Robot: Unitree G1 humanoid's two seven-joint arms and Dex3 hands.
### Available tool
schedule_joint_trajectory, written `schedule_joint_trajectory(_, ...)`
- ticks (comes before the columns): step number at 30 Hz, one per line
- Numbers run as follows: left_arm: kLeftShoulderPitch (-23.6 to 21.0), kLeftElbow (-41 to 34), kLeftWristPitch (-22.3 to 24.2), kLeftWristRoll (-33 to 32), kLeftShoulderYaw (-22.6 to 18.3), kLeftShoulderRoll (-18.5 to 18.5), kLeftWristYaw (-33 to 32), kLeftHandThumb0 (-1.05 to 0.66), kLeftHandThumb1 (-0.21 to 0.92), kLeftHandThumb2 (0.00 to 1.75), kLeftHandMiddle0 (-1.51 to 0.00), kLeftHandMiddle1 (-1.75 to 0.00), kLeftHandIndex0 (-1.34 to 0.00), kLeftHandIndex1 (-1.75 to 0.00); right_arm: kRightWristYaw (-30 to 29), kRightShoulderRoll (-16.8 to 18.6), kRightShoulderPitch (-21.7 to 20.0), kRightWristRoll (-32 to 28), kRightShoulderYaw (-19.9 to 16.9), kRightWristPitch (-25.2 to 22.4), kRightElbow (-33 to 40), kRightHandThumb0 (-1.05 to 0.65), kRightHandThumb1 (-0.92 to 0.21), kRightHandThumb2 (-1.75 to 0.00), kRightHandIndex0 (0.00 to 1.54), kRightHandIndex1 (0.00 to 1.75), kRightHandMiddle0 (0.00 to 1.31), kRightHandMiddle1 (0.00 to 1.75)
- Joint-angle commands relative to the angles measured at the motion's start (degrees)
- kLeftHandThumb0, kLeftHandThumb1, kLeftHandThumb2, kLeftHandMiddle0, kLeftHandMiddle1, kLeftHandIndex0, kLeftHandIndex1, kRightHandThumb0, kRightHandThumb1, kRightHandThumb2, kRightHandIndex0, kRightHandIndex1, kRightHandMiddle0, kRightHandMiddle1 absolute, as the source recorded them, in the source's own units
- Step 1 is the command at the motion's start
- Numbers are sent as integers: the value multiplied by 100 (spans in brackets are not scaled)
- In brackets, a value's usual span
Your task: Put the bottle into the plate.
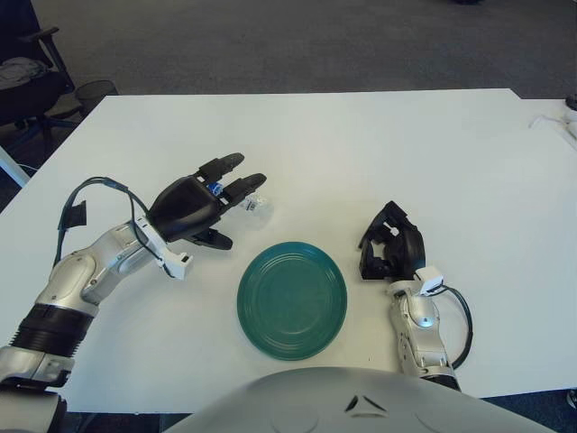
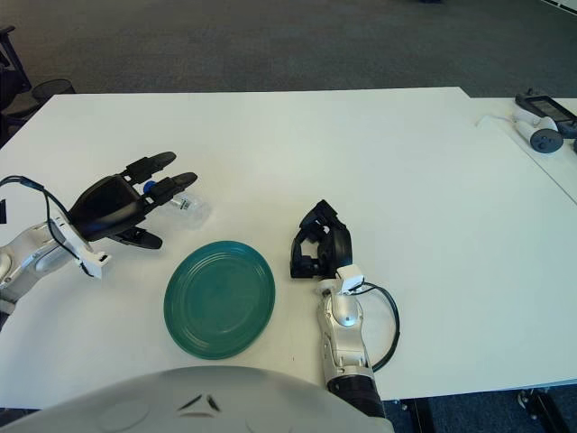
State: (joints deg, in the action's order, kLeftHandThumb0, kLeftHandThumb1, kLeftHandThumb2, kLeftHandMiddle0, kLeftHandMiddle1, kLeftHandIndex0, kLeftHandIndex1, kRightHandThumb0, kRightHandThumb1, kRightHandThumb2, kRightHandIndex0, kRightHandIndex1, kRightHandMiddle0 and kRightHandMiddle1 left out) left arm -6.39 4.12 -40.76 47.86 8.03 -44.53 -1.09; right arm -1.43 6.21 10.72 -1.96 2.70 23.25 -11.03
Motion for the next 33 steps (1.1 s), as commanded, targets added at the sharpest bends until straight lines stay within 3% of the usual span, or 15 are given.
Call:
schedule_joint_trajectory(1, -267, 182, -65, -190, 96, -118, 208, -105, 88, 17, 0, 0, 0, 0, -50, 112, 293, -36, -23, -401, -664, 0, 2, -165, 92, 159, 63, 175)
schedule_joint_trajectory(17, -683, 554, -24, -497, 179, -41, 545, -101, 83, 13, 0, 0, -4, -3, -65, 98, 225, -1, -33, -300, -826, 0, 0, -164, 90, 161, 62, 175)
schedule_joint_trajectory(21, -785, 633, 63, -535, 231, -34, 681, -95, 78, 15, 0, 0, -1, -17, -110, 103, 218, 33, -36, -301, -829, 0, 0, -163, 90, 161, 62, 175)
schedule_joint_trajectory(23, -839, 675, 136, -520, 248, -25, 736, -92, 73, 20, 0, 0, 0, -20, -121, 103, 211, 40, -32, -296, -836, 0, 0, -163, 90, 160, 62, 175)
schedule_joint_trajectory(27, -954, 781, 261, -474, 288, -12, 781, -88, 58, 45, -1, 0, 0, -26, -130, 101, 195, 41, -28, -285, -860, 0, 0, -163, 90, 160, 62, 175)
schedule_joint_trajectory(33, -1226, 1294, 362, -182, 449, 28, 470, -90, 54, 54, -2, -1, 0, -24, -123, 92, 191, 32, -30, -247, -892, 0, 0, -163, 90, 160, 62, 175)
